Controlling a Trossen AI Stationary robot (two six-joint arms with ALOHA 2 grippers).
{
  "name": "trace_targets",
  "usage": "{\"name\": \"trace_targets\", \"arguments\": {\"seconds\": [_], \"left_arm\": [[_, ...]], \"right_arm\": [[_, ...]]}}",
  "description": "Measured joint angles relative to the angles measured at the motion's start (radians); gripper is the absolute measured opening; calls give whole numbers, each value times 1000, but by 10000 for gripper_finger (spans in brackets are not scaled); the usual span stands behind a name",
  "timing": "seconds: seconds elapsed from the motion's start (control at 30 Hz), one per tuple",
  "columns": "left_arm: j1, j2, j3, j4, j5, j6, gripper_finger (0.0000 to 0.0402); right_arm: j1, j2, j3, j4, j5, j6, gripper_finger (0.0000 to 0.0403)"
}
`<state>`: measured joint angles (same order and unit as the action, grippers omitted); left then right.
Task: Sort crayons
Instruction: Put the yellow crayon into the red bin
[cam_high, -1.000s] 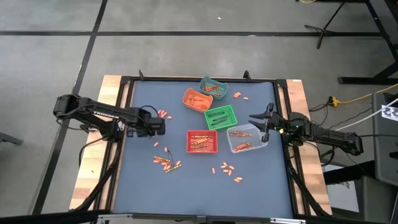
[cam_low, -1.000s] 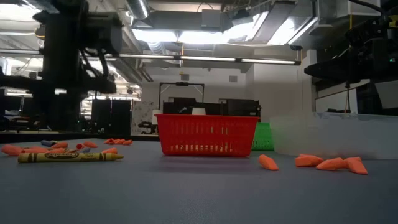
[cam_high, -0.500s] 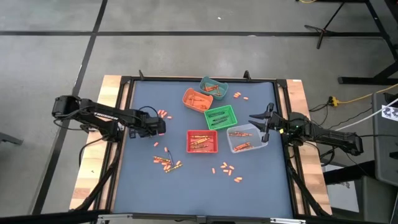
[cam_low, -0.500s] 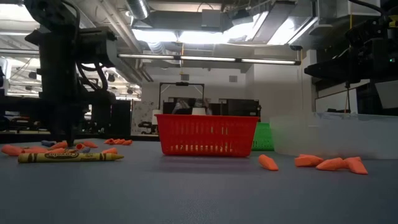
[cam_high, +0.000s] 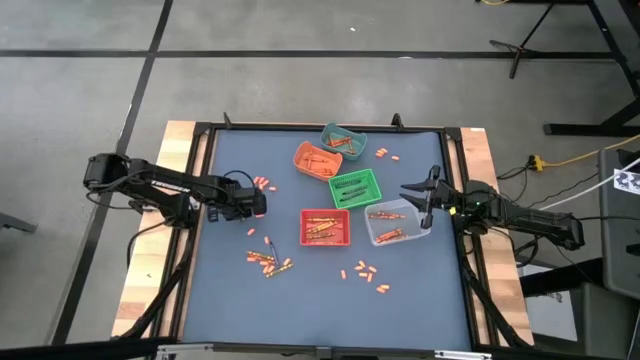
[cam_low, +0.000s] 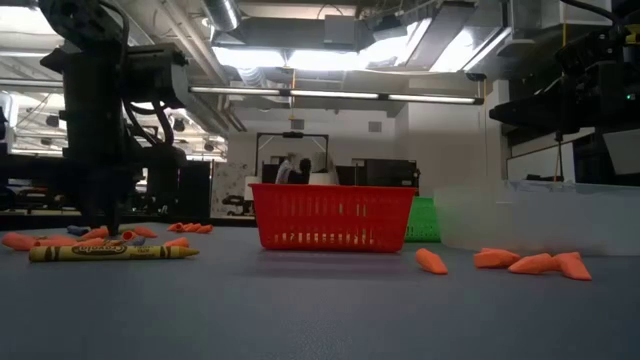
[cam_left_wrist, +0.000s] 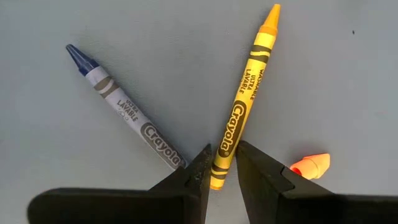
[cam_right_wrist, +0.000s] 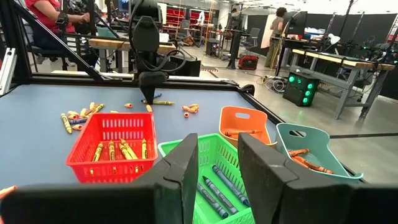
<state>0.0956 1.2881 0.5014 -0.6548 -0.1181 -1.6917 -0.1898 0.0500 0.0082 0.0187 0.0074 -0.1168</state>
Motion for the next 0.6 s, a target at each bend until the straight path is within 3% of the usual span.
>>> {"name": "trace_targets", "arguments": {"seconds": [0.33, 0.6], "left_arm": [[0, 1, -1, 5, -18, 1, 17], [0, 1, -2, 43, -44, 72, 12]], "right_arm": [[0, 0, 0, 0, 0, 0, 113], [0, 0, 0, 0, 0, 0, 113]]}}
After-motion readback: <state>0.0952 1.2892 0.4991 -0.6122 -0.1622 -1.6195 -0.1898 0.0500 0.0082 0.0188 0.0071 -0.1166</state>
